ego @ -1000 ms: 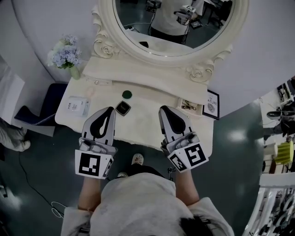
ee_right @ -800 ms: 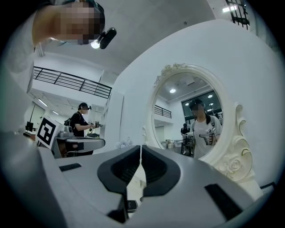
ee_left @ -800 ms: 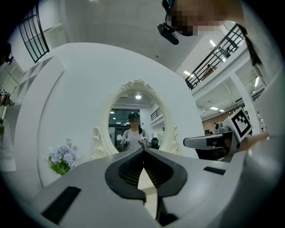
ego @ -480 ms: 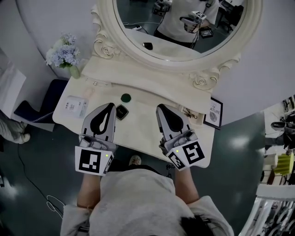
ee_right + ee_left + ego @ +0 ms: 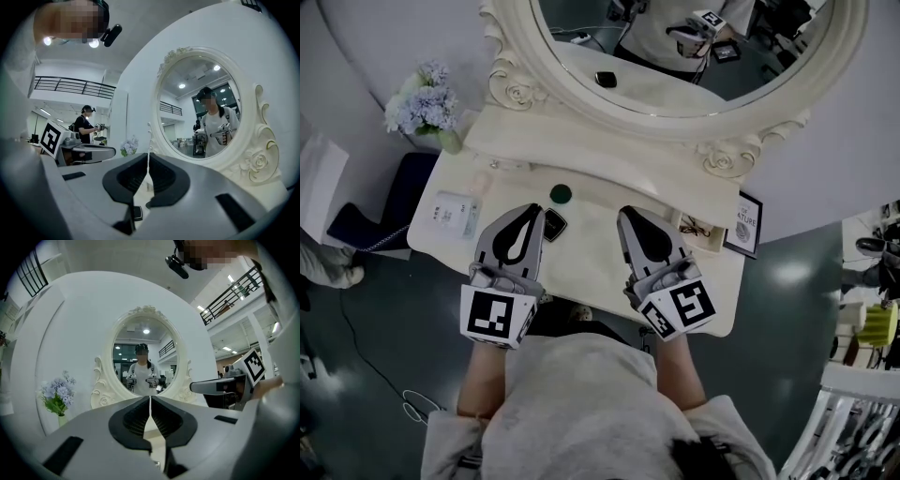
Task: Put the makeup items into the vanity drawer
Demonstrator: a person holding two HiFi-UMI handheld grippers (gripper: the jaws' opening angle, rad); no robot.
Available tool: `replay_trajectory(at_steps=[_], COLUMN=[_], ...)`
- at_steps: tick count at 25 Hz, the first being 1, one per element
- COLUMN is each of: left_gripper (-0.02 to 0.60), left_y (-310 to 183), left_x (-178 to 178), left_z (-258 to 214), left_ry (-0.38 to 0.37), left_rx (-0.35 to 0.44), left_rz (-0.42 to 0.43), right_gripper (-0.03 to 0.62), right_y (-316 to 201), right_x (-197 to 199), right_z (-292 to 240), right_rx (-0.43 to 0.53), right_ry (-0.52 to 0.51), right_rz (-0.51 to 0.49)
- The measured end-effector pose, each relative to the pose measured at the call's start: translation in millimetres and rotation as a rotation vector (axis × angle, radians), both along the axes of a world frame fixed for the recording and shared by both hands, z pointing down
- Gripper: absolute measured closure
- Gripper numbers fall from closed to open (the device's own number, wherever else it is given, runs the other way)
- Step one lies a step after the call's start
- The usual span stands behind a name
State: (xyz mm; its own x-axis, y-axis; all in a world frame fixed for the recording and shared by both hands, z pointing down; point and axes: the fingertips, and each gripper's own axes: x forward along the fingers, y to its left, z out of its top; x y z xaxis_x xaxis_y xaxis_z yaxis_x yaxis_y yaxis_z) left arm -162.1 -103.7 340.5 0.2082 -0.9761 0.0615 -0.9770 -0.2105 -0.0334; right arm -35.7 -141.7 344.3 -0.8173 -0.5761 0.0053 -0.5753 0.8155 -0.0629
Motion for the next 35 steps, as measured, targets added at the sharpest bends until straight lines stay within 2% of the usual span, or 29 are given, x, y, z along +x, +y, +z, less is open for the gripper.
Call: replay_trajectory(at_steps=[5, 9, 12, 23, 29, 35], left_gripper=[0.568, 0.564, 0.486, 0.343, 0.282, 0.265], left_y=[-19, -29, -36, -42, -41, -41], left_x=[-1, 0, 2, 7, 11, 6], left_z=[20, 51, 75, 168, 210, 240], left_ry=[0.014, 0.012, -0.004, -0.069, -0.128, -0.19], left_rx=[-0.046, -0.121, -0.193, -0.447, -0.554, -0.632], left_rz=[0.054, 0.109, 0.151, 0.244, 0.269, 0.271], right_gripper=[0.569, 0.569, 0.569, 0.569, 0.569, 0.569], right_y=[-7, -10, -13, -16, -14, -13], right_x=[-9, -13, -14, -10, -4, 4], right_z=[13, 22, 27, 41, 46, 48], right_rx=[-0.044, -0.069, -0.083, -0.124, -0.139, -0.149], right_ry=[0.023, 0.04, 0.051, 0.085, 0.104, 0.113], right_rz=[0.03, 0.056, 0.076, 0.154, 0.197, 0.243])
